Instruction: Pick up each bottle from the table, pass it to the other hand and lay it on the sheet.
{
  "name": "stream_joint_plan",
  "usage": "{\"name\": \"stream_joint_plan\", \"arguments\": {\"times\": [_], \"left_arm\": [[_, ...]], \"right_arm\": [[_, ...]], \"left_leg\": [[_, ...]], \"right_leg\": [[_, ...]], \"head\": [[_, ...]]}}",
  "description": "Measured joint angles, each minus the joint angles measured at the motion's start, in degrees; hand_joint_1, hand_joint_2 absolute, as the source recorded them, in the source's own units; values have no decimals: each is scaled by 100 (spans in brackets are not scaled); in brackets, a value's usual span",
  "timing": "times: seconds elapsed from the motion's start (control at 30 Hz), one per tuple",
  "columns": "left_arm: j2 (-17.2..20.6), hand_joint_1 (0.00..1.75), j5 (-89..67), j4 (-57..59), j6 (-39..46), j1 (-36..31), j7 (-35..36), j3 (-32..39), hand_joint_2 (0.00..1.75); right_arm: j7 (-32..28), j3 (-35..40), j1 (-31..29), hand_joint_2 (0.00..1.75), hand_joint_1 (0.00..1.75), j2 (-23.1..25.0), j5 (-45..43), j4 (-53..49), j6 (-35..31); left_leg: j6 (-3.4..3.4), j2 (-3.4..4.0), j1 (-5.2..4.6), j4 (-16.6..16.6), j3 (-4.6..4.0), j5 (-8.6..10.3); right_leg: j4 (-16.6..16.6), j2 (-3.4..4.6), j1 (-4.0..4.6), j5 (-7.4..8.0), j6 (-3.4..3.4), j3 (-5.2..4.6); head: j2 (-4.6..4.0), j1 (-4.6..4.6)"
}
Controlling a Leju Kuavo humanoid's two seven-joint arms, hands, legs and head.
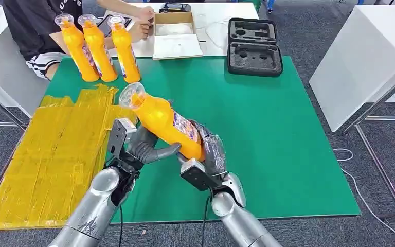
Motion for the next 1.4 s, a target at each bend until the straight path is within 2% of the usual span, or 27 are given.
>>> {"name": "stream_joint_plan", "arguments": {"times": [0.57,0.6,0.73,0.77,0.8,0.83,1.4], "left_arm": [[157,0,289,20,125,176,-24,79,175],[157,14,321,0,120,191,-26,105,175],[157,14,446,-103,118,262,-72,153,175],[157,136,467,-129,118,278,-79,162,175],[157,164,492,-146,118,289,-85,170,175],[157,175,492,-162,118,299,-90,177,175],[157,175,603,-306,37,457,-249,291,175]], "right_arm": [[241,662,-447,175,175,146,358,1012,337],[253,682,-461,175,175,148,356,1025,363],[280,752,-506,175,175,151,356,1047,382],[284,769,-517,175,175,151,356,1047,393],[284,776,-523,175,175,151,356,1049,402],[284,782,-527,175,175,151,356,1053,407],[256,830,-512,175,175,153,361,1051,452]], "left_leg": [[-1,2,1,0,-2,1],[-1,2,1,0,-1,0],[0,2,1,0,-1,1],[0,2,1,0,-1,1],[0,2,1,0,-1,1],[0,2,1,0,-1,1],[-1,4,1,0,-1,1]], "right_leg": [[0,1,0,0,0,-5],[0,1,0,0,0,-5],[0,1,-1,0,0,-5],[0,1,-1,0,0,-6],[0,1,-1,0,0,-5],[0,1,-1,0,0,-6],[0,2,0,0,-1,-9]], "head": [[0,0],[0,0],[0,0],[0,0],[0,0],[0,0],[0,0]]}}
